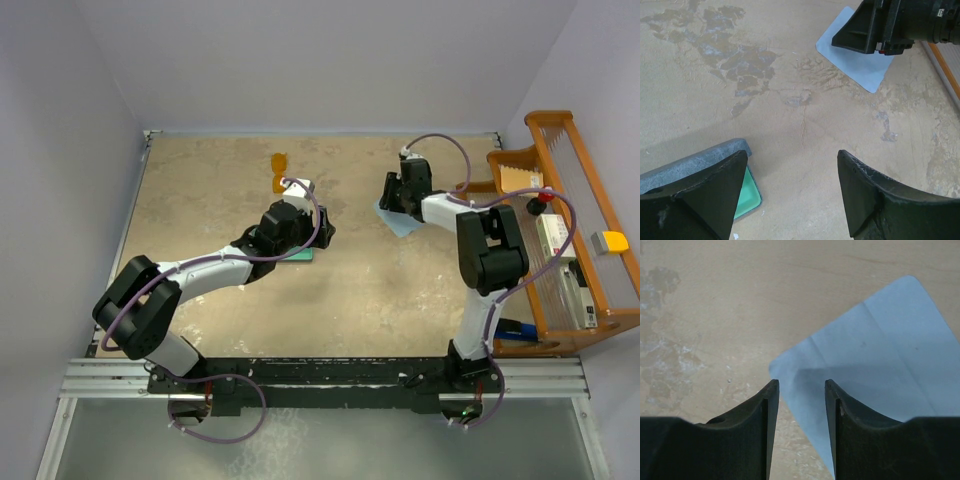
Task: Organize the sunglasses
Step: Move the glasses cleaning cloth to the center of the board.
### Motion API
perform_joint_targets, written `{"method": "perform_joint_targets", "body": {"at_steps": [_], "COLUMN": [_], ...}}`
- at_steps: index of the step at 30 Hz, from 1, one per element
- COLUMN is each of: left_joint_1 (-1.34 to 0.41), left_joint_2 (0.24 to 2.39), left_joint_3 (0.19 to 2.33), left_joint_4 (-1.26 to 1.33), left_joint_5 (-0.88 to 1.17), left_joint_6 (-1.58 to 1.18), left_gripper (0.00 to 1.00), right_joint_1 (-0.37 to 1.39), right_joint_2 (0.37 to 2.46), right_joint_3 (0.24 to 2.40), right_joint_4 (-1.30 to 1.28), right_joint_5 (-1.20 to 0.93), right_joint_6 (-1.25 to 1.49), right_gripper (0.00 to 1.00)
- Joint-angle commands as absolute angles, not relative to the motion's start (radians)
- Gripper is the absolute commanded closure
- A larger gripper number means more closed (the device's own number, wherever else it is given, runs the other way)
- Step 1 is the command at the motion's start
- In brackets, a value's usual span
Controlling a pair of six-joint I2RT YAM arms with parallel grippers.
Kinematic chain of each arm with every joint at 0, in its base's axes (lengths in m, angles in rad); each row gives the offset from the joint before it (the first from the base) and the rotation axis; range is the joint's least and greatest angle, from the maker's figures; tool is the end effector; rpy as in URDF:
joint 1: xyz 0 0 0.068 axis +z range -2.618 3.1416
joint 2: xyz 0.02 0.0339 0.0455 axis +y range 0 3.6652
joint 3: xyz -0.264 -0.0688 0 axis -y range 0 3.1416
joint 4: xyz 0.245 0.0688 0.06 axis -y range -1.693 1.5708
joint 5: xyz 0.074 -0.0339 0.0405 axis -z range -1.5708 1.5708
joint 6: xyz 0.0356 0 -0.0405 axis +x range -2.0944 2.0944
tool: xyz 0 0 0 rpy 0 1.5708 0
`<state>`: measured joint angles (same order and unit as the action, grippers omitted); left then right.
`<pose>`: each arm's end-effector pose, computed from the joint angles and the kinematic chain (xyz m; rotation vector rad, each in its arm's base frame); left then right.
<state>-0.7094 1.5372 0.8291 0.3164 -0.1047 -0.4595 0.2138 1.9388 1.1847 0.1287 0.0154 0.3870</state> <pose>0.2584 -0.2169 0.2218 0.1814 2.0119 -0.6568 0.4140 0.0893 0.1717 0.2002 2.2054 0.3188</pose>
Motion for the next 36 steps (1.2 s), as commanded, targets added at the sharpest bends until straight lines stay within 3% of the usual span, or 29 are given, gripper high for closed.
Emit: {"method": "perform_joint_targets", "body": {"at_steps": [1,18,23,31,36], "left_joint_1": [-0.712,-0.712,-0.712,-0.713,-0.71], "left_joint_2": [1.521,1.473,1.453,1.443,1.427], "left_joint_3": [0.846,0.819,0.81,0.81,0.805], "left_joint_4": [0.359,0.37,0.369,0.361,0.353], "left_joint_5": [-0.112,-0.127,-0.142,-0.15,-0.167], "left_joint_6": [-0.446,-0.449,-0.449,-0.448,-0.439], "left_gripper": [0.3,0.29,0.29,0.29,0.29], "right_joint_1": [0.255,0.316,0.339,0.349,0.368], "right_joint_2": [1.959,2.039,2.045,2.042,2.04], "right_joint_3": [1.264,1.287,1.274,1.245,1.217], "right_joint_4": [0.116,0.047,0.042,0.049,0.055], "right_joint_5": [0.043,0.145,0.159,0.132,0.112], "right_joint_6": [0.331,0.278,0.277,0.291,0.303], "right_gripper": [0.55,0.6,0.68,0.99,1.0]}}
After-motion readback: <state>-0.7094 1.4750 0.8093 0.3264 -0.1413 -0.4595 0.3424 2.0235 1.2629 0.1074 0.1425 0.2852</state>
